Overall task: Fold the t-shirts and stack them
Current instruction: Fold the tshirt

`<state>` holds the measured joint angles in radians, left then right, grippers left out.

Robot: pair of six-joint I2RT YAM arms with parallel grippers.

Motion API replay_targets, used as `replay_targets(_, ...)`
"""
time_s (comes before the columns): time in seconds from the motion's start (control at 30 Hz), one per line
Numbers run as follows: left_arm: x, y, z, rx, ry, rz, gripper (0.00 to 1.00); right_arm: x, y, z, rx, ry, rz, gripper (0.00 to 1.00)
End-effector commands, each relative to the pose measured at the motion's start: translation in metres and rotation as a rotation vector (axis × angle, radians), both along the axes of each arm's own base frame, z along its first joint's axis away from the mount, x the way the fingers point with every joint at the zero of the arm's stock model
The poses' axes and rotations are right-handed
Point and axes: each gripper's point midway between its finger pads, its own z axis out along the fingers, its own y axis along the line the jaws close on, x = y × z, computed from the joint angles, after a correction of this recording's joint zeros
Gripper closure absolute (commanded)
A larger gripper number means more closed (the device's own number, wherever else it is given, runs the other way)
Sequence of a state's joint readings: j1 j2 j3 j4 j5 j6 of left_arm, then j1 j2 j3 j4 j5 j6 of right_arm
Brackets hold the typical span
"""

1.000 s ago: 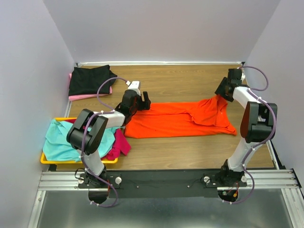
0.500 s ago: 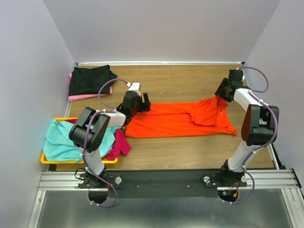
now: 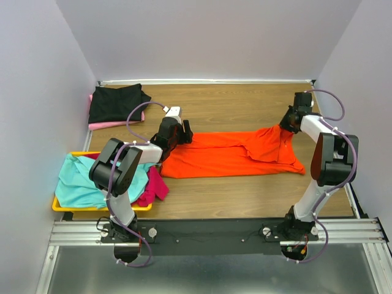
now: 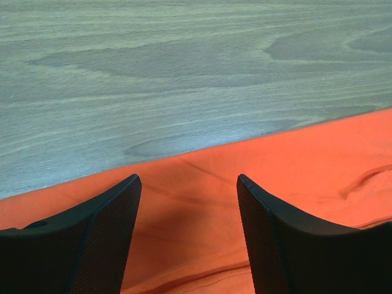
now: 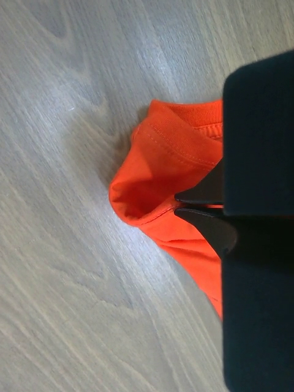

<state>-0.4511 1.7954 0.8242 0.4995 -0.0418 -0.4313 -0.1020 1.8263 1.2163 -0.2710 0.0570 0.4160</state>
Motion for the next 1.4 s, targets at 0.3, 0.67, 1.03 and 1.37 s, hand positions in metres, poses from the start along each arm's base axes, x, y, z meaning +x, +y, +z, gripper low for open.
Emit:
replay_targets(0.3,0.006,0.009,-0.018,0.025,0.019,0.049,0.31,-0.002,-0.034,-0.01,-0.013,0.015,-0.101,1.0)
replay_targets(0.67,0.006,0.012,-0.02,0.024,0.02,0.066,0.32,-0.016,-0.052,-0.035,-0.016,0.078,-0.16,0.99)
replay_targets(1.03,0.007,0.017,-0.019,0.026,0.02,0.1,0.26,0.005,-0.066,-0.037,-0.032,0.065,-0.186,0.99)
replay_targets(1.37,-0.003,0.033,-0.012,0.054,0.014,0.148,0.2,0.066,-0.08,-0.044,-0.042,0.051,-0.176,0.99)
